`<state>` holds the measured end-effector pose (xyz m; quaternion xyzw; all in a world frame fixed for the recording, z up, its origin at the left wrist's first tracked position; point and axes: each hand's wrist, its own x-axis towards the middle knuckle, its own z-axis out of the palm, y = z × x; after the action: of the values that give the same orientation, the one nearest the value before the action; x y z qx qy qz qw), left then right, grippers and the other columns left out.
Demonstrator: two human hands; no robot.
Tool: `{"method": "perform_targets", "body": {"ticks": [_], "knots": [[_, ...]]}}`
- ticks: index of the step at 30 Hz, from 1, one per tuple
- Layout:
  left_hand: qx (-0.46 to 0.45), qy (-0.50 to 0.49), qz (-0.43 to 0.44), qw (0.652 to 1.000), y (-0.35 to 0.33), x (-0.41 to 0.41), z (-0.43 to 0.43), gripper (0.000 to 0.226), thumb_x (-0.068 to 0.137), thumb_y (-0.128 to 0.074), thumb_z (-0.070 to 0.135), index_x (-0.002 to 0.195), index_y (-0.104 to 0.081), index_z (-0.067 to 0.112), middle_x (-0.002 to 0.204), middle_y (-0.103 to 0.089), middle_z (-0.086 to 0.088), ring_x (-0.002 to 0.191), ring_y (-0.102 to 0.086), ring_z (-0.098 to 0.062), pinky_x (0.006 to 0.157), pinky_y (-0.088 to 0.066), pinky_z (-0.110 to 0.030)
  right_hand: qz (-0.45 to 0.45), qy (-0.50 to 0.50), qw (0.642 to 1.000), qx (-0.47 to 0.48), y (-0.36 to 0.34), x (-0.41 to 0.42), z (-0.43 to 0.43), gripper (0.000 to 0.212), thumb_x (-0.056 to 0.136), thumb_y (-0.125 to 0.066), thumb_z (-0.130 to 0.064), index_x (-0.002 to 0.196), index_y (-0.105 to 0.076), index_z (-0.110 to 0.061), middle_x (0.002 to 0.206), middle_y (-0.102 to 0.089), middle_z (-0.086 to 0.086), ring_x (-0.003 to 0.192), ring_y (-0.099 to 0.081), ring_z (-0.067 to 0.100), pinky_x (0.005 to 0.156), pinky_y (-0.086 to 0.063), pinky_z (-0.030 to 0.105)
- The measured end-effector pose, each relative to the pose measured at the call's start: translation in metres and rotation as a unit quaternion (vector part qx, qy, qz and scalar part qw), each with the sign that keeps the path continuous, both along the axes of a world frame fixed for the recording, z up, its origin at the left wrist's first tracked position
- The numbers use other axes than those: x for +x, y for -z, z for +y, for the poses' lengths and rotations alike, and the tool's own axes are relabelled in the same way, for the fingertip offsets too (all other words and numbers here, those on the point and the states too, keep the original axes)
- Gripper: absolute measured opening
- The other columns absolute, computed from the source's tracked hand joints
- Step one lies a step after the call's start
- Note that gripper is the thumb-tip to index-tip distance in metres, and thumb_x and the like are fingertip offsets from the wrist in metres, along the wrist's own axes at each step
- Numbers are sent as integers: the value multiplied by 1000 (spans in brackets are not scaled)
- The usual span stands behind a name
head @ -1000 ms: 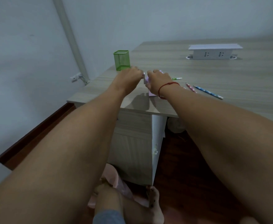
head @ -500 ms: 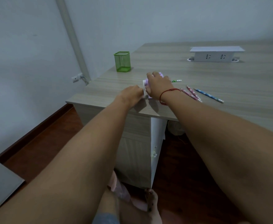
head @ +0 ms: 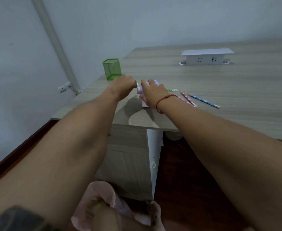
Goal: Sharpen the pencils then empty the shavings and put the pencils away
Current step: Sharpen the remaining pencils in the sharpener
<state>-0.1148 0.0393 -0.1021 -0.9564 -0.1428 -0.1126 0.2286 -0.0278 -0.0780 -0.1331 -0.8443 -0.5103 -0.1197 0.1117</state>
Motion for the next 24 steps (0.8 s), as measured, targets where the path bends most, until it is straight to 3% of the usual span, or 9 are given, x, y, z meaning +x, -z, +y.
{"method": "perform_targets", "body": {"ticks": [7, 14, 17, 21, 24], "knots": [[-8, 23, -76, 997, -9, -12, -4, 26, 101, -38, 16, 104, -61, 5, 106, -64, -18, 99, -62, -38, 71, -49, -44, 1, 25, 998, -58, -9, -7, 6, 51, 96, -51, -35, 138, -38, -10, 141, -41, 16, 126, -45, 40, 103, -41, 52], [-40, 67, -106, 991, 11, -45, -30, 18, 93, -48, 5, 103, -63, 1, 95, -65, -25, 84, -65, -41, 64, -48, -43, 3, 19, 999, -48, -14, -11, 6, 48, 98, -48, -31, 139, -40, -7, 142, -42, 21, 130, -43, 39, 107, -38, 48], [-81, 27, -66, 994, 34, -54, -47, 23, 96, -45, 12, 112, -60, 3, 103, -62, -20, 89, -62, -37, 71, -46, -41, 0, 18, 999, -43, -14, -14, 3, 48, 98, -47, -29, 140, -39, -7, 145, -40, 22, 132, -42, 39, 107, -38, 47], [-135, -38, -28, 990, 47, -38, -43, 26, 96, -47, 19, 106, -65, 3, 109, -64, -18, 97, -62, -32, 83, -49, -38, -8, 1, 1000, -28, -9, -10, 3, 46, 98, -46, -31, 137, -40, -8, 142, -42, 18, 128, -44, 37, 104, -39, 47], [-175, -79, -11, 981, 38, -22, -34, 30, 97, -43, 20, 106, -65, 3, 113, -64, -20, 102, -61, -35, 84, -46, -39, -8, 6, 1000, -21, -1, -6, 7, 49, 92, -56, -29, 134, -40, -12, 139, -43, 15, 122, -49, 39, 100, -43, 50]]}}
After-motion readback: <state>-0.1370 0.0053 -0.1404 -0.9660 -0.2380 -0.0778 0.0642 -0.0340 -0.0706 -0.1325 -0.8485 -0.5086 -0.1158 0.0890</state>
